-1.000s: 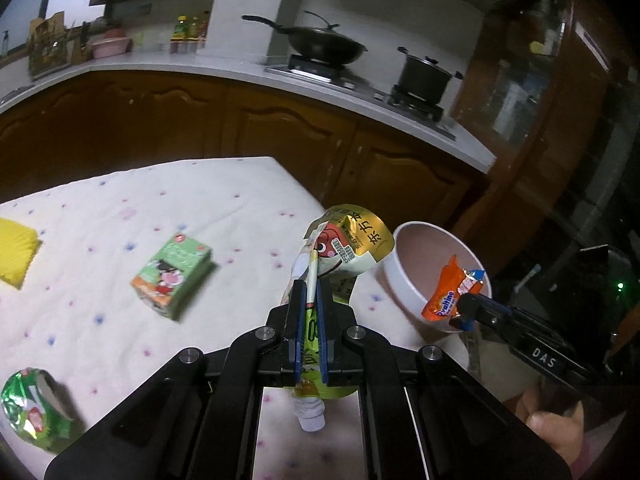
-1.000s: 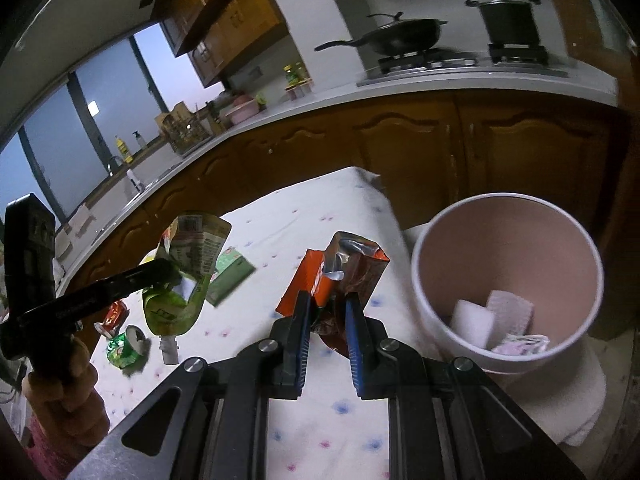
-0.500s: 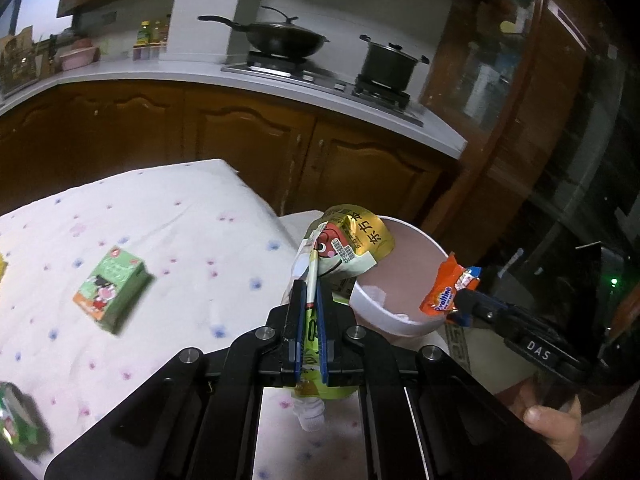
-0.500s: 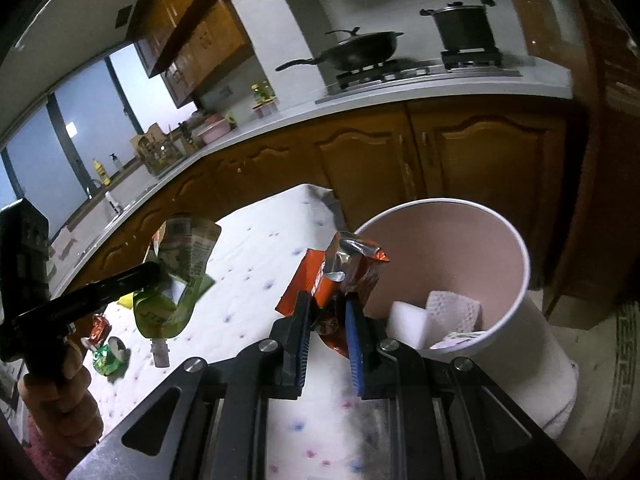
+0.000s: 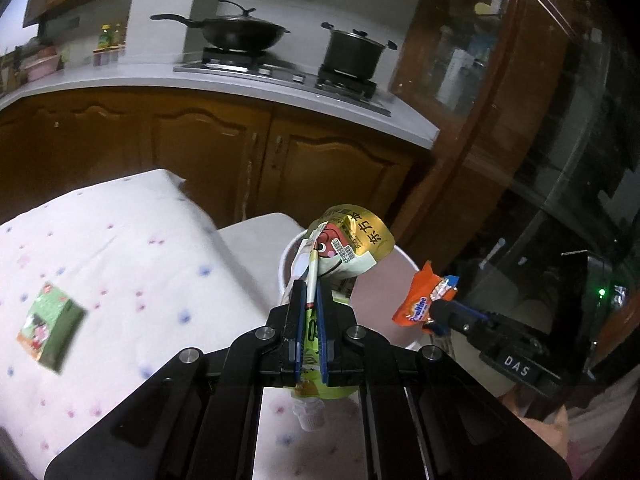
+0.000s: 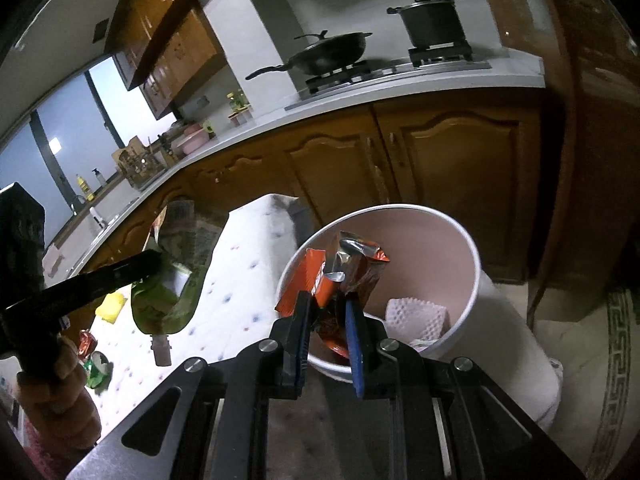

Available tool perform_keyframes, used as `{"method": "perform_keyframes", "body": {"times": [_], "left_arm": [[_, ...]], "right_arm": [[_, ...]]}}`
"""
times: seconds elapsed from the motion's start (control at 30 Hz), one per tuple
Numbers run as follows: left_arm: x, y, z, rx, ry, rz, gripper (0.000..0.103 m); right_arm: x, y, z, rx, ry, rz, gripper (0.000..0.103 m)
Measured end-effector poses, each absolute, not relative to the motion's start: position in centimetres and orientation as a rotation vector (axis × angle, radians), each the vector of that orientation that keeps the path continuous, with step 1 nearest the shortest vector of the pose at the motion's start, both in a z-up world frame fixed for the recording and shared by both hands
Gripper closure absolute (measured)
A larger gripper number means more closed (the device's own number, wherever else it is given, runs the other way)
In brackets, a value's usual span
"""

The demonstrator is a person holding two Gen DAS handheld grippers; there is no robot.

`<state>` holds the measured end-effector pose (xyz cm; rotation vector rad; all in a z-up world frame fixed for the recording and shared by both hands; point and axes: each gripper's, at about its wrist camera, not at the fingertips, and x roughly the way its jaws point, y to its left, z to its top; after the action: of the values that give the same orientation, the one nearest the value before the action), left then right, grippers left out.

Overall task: Collect trash
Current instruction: 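Carry the juice pouch and chip bag over the bin with both tools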

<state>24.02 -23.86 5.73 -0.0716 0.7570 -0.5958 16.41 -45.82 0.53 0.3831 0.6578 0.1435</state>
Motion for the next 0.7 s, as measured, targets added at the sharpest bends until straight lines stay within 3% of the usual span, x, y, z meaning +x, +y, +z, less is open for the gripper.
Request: {"method": "perform_keyframes", "body": {"times": [0.7], "left_arm": [[29.4, -31.9, 1.5, -0.027, 0.86, -0.635, 0.098]], "right_arm": [[19.9, -49.1, -1.6, 0.396, 0.704, 0.079, 0.086]]}}
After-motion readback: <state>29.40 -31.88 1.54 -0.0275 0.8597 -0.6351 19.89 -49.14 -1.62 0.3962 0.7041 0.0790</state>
